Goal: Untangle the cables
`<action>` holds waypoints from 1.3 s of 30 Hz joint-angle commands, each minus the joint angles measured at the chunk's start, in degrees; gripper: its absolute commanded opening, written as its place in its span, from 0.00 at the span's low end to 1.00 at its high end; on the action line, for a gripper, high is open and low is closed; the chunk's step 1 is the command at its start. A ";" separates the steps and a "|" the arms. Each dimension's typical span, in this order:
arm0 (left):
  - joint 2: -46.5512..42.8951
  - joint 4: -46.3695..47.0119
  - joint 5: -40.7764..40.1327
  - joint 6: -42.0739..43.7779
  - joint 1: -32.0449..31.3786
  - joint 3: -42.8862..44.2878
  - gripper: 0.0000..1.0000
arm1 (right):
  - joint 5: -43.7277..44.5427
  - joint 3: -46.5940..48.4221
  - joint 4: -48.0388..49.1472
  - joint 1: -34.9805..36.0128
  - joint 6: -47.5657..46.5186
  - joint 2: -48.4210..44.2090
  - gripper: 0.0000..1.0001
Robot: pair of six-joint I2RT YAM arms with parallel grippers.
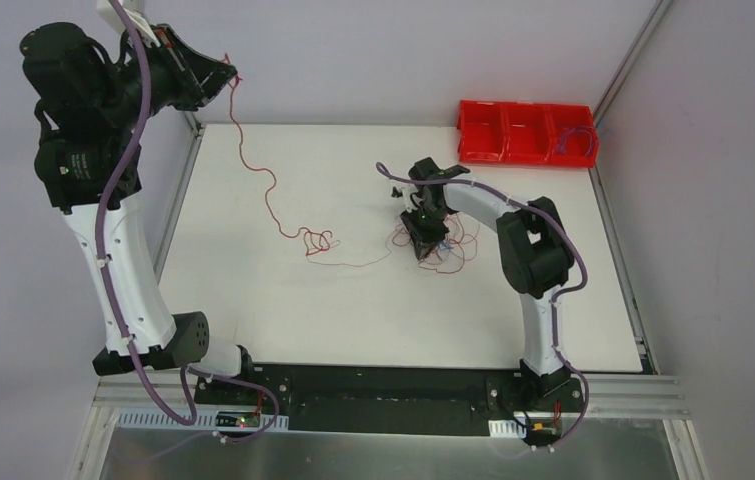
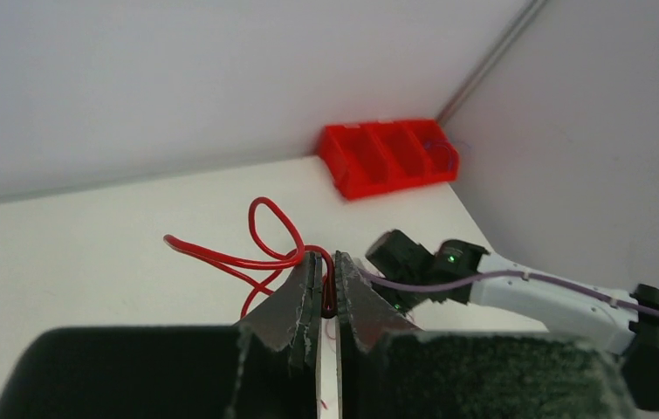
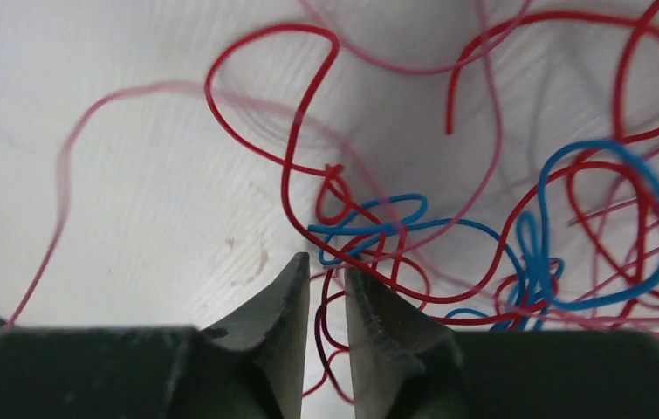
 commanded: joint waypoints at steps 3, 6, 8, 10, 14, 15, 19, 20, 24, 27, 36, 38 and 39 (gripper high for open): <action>-4.10 7.10 15.69 -6.80 0.31 -11.19 0.00 | -13.78 -3.31 -5.75 -0.05 -8.07 -13.64 0.56; -4.39 8.77 16.32 -7.74 0.25 -12.33 0.00 | -15.95 -4.24 -2.62 1.24 -13.84 -19.07 0.73; -3.99 9.23 16.48 -8.79 0.31 -11.88 0.00 | -16.39 -5.44 1.44 2.16 -16.56 -21.95 0.79; -3.83 9.75 16.43 -9.54 0.27 -11.95 0.00 | -16.76 -7.39 7.43 3.20 -17.78 -24.23 0.83; -3.71 10.64 16.16 -10.11 0.31 -13.15 0.00 | -15.94 -11.12 20.84 5.65 -17.12 -25.91 0.84; -3.74 11.03 15.99 -10.36 0.31 -13.42 0.00 | -15.93 -11.28 23.89 6.05 -16.44 -25.51 0.84; -2.99 13.01 15.78 -11.78 0.29 -13.18 0.00 | -14.59 -9.87 33.17 8.62 -14.07 -21.52 0.85; -2.77 13.66 15.63 -12.36 0.27 -13.09 0.00 | -13.54 -9.39 34.94 9.43 -12.89 -20.16 0.86; -1.80 15.26 14.11 -13.47 0.27 -12.07 0.00 | -11.47 -11.45 47.96 12.11 3.43 -16.83 0.91; -1.25 15.35 12.52 -13.14 0.29 -10.96 0.00 | -13.15 -14.02 53.77 15.25 13.94 -15.80 0.99; -2.09 17.13 13.81 -15.43 0.28 -11.50 0.00 | -10.79 -14.36 65.17 20.21 14.64 -10.23 0.99; -2.66 17.81 13.77 -15.42 0.27 -11.41 0.00 | -12.07 -13.09 65.60 20.22 12.00 -8.79 0.99; -2.90 18.10 13.73 -15.42 0.31 -11.41 0.00 | -11.95 -12.55 65.95 20.23 11.33 -8.13 0.99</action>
